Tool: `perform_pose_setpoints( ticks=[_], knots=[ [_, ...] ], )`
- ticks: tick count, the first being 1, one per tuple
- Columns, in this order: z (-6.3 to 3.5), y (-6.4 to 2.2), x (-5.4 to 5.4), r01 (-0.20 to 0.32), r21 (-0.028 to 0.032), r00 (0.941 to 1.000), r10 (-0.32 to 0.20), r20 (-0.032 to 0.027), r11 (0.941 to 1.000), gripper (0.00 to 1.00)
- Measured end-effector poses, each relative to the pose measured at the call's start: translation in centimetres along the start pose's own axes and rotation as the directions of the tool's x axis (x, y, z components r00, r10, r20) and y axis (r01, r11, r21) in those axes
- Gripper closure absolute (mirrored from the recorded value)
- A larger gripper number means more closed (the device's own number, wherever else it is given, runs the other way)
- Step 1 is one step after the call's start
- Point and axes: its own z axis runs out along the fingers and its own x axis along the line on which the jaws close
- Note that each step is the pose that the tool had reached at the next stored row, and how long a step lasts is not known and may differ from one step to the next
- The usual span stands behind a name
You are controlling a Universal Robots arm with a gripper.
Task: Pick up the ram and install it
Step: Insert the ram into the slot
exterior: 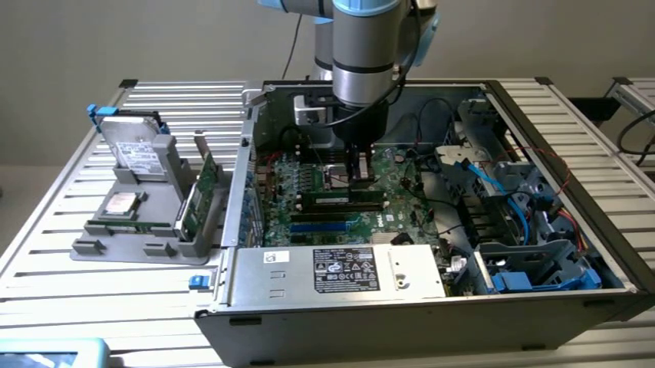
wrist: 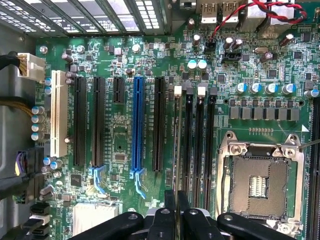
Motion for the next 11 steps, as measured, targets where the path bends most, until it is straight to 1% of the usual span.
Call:
perform_pose_setpoints(
  ticks=[11],
  knots=[
    [0.24, 0.05, -0.19, 0.000, 0.0000, 1.0000, 0.000, -0.0001, 1.0000, 0.87]
  ],
)
